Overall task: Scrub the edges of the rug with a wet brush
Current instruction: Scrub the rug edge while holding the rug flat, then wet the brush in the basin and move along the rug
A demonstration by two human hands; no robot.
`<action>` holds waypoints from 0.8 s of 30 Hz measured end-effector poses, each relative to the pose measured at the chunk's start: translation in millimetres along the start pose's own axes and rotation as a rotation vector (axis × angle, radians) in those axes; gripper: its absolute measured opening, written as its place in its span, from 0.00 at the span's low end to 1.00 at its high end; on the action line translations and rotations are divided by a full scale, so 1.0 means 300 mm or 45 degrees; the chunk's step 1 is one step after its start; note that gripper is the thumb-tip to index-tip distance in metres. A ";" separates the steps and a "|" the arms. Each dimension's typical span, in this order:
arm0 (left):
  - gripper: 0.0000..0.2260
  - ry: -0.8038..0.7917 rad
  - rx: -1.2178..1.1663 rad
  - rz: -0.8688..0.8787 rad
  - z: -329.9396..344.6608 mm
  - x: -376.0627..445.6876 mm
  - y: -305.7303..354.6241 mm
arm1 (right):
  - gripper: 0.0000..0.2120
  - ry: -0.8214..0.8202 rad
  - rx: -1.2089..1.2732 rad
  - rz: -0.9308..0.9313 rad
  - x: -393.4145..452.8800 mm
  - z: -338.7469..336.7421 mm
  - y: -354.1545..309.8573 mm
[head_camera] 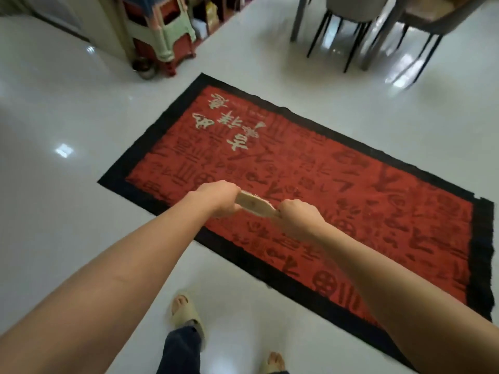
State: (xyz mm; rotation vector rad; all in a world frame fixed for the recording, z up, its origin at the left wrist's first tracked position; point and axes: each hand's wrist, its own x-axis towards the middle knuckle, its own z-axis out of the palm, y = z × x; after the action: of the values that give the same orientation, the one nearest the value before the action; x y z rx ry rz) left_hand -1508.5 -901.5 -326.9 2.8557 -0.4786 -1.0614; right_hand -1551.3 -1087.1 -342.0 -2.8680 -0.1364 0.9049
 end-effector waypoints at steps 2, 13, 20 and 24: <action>0.17 0.029 -0.053 -0.083 -0.056 -0.059 -0.231 | 0.09 0.041 -0.080 -0.108 0.113 -0.083 -0.242; 0.21 0.072 0.022 -0.372 -0.475 -0.223 -1.328 | 0.10 0.268 -0.090 -0.241 0.593 -0.495 -1.207; 0.23 0.154 0.031 -0.399 -0.802 -0.007 -1.784 | 0.14 0.358 0.020 -0.224 1.025 -0.765 -1.537; 0.24 0.185 0.031 -0.422 -1.004 0.108 -2.059 | 0.16 0.405 0.077 -0.262 1.292 -0.951 -1.736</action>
State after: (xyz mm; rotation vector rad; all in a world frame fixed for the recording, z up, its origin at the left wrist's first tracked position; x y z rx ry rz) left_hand -1125.8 -340.5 -216.7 3.0757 -0.0064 -0.8779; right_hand -1094.9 -552.1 -250.4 -2.8292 -0.3549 0.4034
